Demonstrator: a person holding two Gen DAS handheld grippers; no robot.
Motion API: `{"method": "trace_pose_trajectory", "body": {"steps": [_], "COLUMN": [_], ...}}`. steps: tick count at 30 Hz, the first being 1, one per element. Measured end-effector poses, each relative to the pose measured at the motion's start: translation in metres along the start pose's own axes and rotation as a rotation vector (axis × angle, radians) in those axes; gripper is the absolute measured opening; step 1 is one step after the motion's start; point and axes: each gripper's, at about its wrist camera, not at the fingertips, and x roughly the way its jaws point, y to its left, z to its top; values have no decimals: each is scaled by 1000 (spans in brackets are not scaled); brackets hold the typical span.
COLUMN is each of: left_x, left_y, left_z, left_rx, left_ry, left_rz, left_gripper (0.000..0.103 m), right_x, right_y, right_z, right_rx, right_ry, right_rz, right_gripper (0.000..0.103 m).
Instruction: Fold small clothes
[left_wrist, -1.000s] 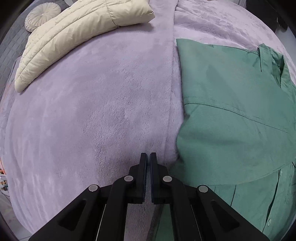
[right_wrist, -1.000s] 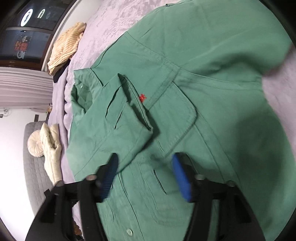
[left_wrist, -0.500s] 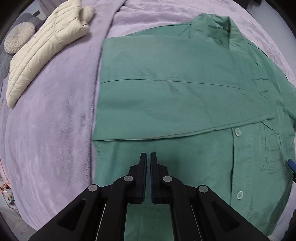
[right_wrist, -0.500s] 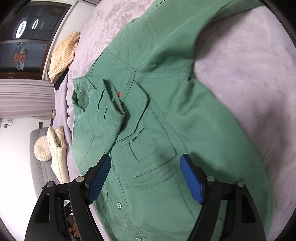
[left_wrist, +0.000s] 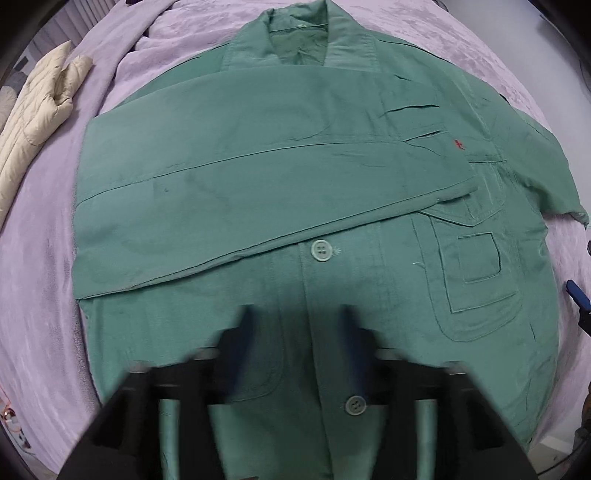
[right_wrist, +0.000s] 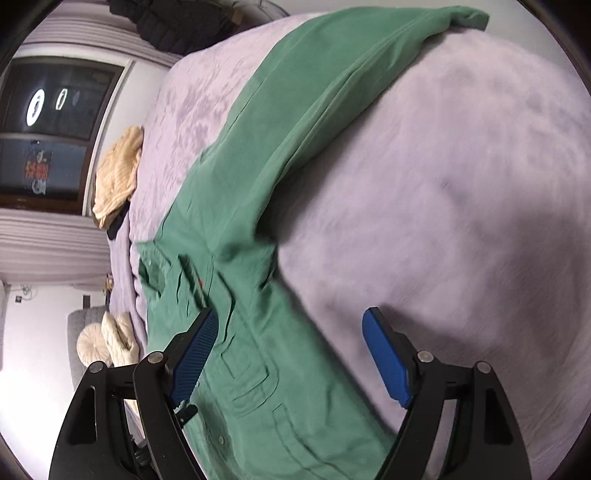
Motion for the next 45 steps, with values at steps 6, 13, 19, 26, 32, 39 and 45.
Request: {"method": "trace_pose_trajectory", "body": {"steps": [6,13,19,26,32,39,45], "left_x": [-1,14,12,18,19,44,66], "left_y": [-35,-63,-80,-138,-190,-213,-243], "left_z": [11,34,49,81,114,130,109], "left_rx": [34,34,63,86,87,118,254], "left_ry": [-40,-17,-67,-96,-172,-187,-171], "left_rz": [37,42,18,-47,-78,-105,-29], "left_gripper": [102,102,102,102,102,102,102], "right_x": [-7,-12,-15,-13,-9,-12,-17], "right_y": [-19,-29,-42,-76,-84,-72,-2], "right_z": [22,51,92,146,175,183,187], "right_rx": [15,29,77,283,373,317,86], "right_ry": [-19,-55,-125,-222,-245,-236,-185], "right_rz": [2,32,79,204,237,371,509], "right_gripper": [83,83,83,83,82,13,13]}}
